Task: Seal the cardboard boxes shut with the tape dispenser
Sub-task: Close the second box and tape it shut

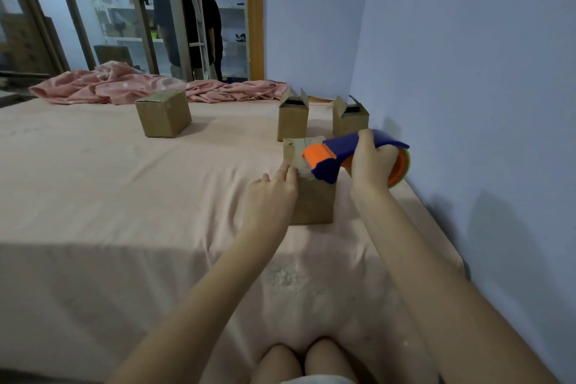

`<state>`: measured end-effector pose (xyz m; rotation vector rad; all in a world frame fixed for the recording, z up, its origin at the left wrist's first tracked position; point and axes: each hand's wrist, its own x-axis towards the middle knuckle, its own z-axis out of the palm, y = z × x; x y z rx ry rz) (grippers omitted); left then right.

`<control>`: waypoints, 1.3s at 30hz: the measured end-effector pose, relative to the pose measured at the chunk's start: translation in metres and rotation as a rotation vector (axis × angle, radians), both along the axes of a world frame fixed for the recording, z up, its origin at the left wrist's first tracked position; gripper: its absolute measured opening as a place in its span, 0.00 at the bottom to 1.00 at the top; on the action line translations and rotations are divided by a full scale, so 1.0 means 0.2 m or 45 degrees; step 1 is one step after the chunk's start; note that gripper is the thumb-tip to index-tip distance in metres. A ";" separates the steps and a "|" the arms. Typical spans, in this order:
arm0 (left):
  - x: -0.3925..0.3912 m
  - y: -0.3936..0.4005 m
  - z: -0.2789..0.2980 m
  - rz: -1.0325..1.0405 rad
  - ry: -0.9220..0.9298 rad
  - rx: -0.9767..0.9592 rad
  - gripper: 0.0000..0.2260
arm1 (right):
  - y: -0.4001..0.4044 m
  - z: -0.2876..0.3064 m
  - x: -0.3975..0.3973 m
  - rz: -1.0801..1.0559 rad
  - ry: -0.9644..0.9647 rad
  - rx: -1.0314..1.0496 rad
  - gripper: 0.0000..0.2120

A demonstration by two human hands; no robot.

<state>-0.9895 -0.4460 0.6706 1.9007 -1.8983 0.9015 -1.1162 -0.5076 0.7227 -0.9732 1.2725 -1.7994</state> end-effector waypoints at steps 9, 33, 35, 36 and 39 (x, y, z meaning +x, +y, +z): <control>-0.01 -0.02 0.02 0.045 0.025 0.048 0.12 | 0.01 0.02 0.01 -0.056 0.216 -0.181 0.05; 0.00 -0.04 0.01 0.100 0.005 0.086 0.13 | 0.03 0.04 -0.01 -0.137 -0.147 -0.101 0.12; -0.01 -0.04 0.00 0.094 0.008 0.088 0.14 | 0.02 0.04 -0.02 -0.137 -0.074 -0.113 0.13; -0.01 -0.04 0.00 0.088 0.016 0.087 0.15 | 0.02 0.03 -0.03 -0.133 -0.054 -0.108 0.14; -0.01 -0.03 0.00 0.088 0.006 0.079 0.17 | 0.00 0.03 -0.04 -0.130 -0.071 -0.051 0.14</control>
